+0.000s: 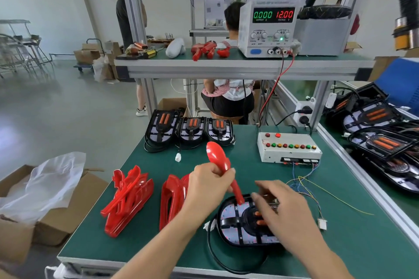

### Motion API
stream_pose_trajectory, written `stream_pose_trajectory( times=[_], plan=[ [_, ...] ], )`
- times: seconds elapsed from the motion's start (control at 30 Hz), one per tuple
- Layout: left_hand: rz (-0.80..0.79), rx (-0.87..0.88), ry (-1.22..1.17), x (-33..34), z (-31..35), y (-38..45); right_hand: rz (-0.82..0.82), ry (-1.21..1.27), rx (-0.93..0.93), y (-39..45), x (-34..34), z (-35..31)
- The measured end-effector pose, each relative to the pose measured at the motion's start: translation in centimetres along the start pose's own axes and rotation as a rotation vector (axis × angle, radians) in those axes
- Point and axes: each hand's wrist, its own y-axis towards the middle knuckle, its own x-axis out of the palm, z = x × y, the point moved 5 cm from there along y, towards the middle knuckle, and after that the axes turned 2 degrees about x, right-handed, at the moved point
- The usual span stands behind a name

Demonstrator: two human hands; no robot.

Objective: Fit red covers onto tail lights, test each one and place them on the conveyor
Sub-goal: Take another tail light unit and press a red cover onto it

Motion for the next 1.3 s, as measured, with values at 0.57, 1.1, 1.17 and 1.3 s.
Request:
stream_pose_trajectory(
  times=[0.57,1.1,1.17,1.3],
  plan=[
    [0.175,0.016,0.168,-1.5,-4.7,-3.0,-0.296,-0.232,-0.118,3.7,-2.5,3.6],
    [-0.282,-0.151,0.104,2.5,-5.9,-2.4,-0.509,-0.152,-0.226,4.4,0.8,5.5],
    [-0.323,-0.129,0.077,2.8,-6.1,-2.3,-0.509,-0.14,-0.225,4.4,1.0,5.9],
    [-0.343,-0.109,0.058,3.1,-6.2,-2.2,-0.506,-0.13,-0.231,4.3,1.0,6.8]
  ],
)
